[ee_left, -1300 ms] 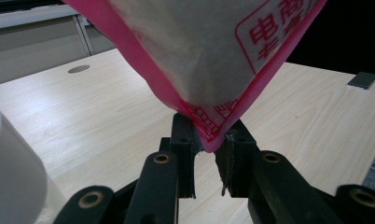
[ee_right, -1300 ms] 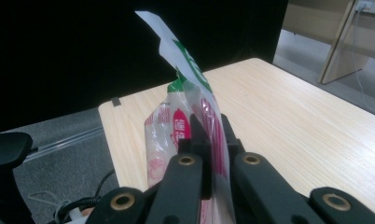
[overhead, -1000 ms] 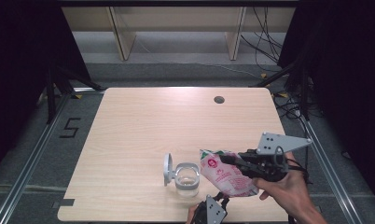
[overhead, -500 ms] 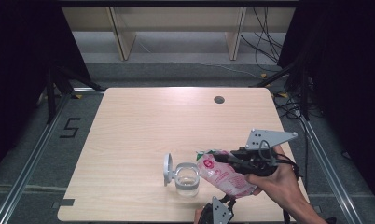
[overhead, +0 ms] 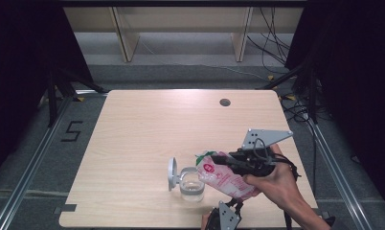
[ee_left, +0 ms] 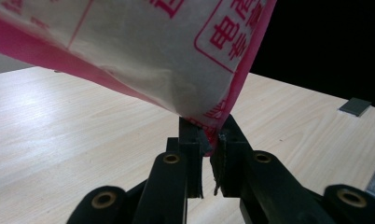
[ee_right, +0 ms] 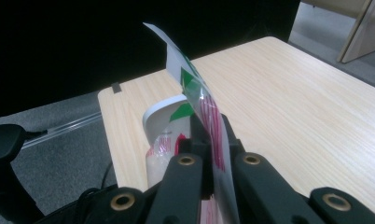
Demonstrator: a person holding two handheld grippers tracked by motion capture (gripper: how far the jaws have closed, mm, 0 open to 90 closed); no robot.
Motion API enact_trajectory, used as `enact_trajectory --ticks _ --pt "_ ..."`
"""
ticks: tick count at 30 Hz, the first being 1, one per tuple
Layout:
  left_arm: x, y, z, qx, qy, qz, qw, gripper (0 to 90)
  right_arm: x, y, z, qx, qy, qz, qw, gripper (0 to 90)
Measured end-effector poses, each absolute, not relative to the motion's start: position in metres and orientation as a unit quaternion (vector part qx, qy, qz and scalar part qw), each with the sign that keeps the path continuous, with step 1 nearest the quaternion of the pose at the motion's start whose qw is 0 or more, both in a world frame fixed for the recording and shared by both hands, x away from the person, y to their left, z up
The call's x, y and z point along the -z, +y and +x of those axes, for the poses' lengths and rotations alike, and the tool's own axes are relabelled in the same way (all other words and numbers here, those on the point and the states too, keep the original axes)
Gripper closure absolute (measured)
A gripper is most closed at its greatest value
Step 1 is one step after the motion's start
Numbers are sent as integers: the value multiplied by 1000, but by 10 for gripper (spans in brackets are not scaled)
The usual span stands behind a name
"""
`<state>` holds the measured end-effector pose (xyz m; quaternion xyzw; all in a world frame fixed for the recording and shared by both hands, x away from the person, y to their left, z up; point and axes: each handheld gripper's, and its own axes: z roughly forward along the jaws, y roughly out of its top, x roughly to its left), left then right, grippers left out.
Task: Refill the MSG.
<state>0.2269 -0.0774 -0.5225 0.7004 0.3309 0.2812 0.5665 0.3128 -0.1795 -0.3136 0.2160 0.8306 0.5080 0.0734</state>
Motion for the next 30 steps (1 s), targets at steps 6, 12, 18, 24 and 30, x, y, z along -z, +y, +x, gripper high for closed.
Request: enact_trajectory --ticks 6,12,18,24,30 --pt "521 -79 228 -272 339 690 579 822 312 -171 316 -503 836 210 73 900" --pt "518 -79 231 -276 340 683 585 823 307 -163 323 -477 851 197 92 900" --pt "506 -70 235 -294 333 677 587 823 292 -151 324 -474 853 198 95 900" --pt "511 -71 235 -286 339 678 587 822 297 -143 324 -469 857 193 91 900" --pt "512 -75 235 -280 344 675 590 822 301 -144 329 -463 861 190 85 900"
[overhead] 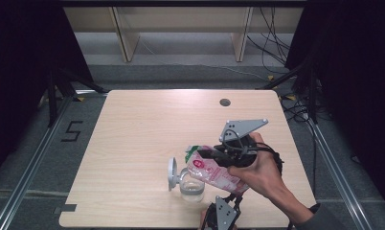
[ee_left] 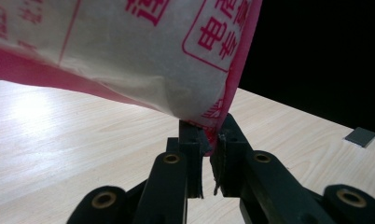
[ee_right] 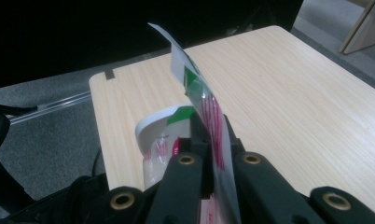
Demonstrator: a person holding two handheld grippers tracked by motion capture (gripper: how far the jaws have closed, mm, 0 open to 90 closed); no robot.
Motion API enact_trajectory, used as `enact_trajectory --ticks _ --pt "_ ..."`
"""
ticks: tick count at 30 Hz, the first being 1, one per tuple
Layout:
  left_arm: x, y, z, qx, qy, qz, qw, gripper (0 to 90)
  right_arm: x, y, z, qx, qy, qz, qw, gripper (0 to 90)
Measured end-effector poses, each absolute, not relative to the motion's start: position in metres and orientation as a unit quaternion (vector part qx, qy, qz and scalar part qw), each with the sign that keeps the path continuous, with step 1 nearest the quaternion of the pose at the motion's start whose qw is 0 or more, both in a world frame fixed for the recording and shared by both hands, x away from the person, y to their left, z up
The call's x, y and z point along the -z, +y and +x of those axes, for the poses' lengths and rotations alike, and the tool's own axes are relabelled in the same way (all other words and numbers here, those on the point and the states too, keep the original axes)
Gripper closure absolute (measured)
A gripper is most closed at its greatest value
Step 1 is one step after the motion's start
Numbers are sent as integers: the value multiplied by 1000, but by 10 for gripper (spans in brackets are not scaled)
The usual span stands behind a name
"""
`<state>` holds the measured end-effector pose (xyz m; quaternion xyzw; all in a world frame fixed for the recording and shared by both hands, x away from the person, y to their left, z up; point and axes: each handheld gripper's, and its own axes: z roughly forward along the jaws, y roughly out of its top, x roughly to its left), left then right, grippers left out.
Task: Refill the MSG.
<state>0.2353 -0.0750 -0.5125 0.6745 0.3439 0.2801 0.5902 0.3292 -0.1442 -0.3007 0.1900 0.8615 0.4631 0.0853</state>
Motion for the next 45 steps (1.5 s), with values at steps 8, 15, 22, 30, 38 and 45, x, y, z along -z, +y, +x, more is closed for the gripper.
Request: enact_trajectory --ticks 8,15,22,30,38,45 --pt "512 -75 236 -285 328 683 587 821 303 -143 331 -455 864 202 78 900" --pt "513 -77 235 -284 331 678 592 821 303 -140 332 -451 869 187 79 900" --pt "514 -80 236 -280 332 669 603 821 305 -134 335 -443 873 192 72 900" --pt "514 -78 236 -285 347 667 595 821 306 -130 337 -451 867 202 70 900" --pt "512 -80 239 -289 340 658 607 821 306 -130 334 -461 857 220 64 900" --pt "511 -83 238 -287 358 645 611 821 309 -129 334 -476 848 223 65 900"
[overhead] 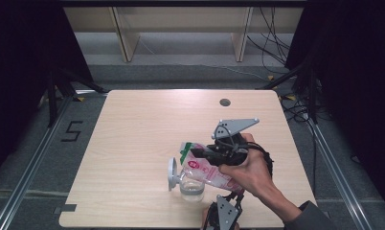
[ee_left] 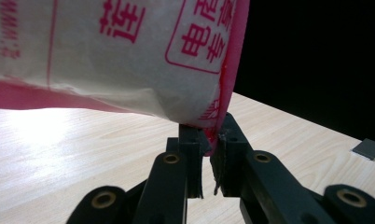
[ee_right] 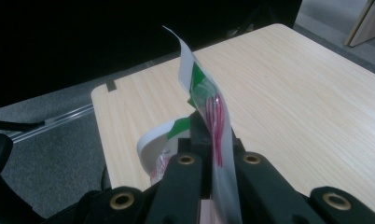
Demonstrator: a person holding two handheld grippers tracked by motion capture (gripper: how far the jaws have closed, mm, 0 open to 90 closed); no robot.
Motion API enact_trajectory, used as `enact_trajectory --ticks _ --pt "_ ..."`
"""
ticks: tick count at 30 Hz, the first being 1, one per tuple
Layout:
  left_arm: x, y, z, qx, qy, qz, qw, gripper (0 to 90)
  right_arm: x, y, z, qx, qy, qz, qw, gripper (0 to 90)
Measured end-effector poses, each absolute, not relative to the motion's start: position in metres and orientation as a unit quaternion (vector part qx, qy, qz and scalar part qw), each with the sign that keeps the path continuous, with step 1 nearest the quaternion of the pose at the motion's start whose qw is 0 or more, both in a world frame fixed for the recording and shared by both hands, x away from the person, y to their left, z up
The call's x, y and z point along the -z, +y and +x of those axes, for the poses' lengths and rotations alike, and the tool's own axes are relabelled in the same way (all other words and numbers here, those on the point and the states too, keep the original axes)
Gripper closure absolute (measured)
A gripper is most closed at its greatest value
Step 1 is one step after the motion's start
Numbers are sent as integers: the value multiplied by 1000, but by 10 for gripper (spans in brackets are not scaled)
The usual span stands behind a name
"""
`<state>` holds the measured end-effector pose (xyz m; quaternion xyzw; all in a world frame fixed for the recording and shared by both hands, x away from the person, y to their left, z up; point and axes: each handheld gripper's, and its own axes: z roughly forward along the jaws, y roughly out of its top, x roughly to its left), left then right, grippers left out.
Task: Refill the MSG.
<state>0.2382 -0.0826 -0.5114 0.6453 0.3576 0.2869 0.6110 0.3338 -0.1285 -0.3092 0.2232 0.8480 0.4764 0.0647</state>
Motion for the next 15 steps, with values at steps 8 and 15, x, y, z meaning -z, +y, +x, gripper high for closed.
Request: enact_trajectory --ticks 8,15 --pt "512 -86 239 -284 366 630 624 821 312 -124 337 -471 853 215 66 900" --pt "512 -85 240 -282 372 624 626 821 314 -119 338 -469 854 216 63 900"
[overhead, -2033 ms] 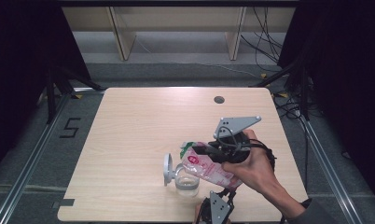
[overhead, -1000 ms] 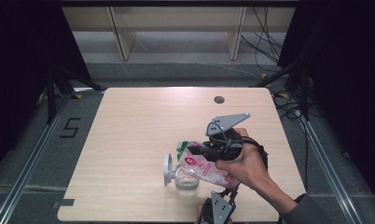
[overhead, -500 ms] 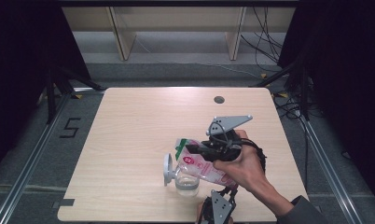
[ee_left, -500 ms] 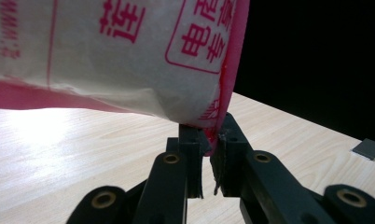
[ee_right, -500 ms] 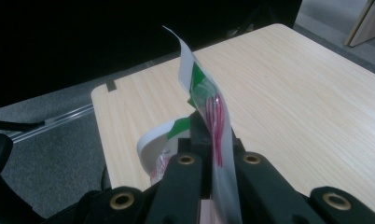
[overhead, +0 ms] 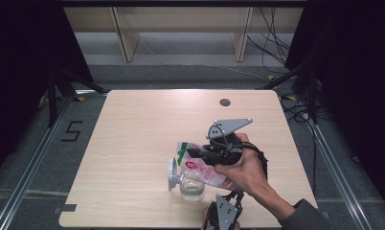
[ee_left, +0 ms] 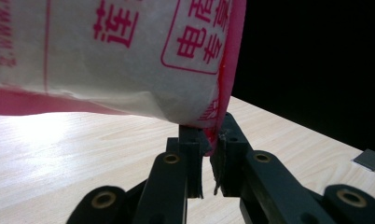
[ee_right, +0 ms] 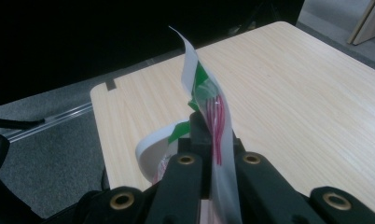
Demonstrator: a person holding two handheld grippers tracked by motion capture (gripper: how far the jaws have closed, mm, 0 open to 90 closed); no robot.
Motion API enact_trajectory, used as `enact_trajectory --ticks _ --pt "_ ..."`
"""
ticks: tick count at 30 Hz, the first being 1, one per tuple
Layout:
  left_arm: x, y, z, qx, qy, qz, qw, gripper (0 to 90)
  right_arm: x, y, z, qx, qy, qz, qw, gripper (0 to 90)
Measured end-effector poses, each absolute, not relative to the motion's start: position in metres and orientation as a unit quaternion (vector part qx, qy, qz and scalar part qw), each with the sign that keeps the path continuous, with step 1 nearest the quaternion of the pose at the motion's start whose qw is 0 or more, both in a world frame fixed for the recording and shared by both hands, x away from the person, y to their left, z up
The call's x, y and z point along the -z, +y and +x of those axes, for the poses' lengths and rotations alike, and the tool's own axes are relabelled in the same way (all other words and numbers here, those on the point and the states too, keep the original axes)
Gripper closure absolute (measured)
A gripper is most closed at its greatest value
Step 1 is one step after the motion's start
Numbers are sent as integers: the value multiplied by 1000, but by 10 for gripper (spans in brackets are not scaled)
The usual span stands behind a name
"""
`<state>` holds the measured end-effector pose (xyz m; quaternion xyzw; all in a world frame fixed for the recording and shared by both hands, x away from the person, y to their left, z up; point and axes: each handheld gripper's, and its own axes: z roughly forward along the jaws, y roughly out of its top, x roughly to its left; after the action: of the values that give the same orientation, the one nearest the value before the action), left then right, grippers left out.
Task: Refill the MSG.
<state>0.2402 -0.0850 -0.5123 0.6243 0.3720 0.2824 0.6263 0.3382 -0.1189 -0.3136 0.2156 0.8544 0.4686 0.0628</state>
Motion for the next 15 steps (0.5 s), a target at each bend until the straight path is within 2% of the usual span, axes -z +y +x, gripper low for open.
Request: enact_trajectory --ticks 15 --pt "513 -86 242 -268 364 627 635 821 316 -113 340 -464 858 208 66 900"
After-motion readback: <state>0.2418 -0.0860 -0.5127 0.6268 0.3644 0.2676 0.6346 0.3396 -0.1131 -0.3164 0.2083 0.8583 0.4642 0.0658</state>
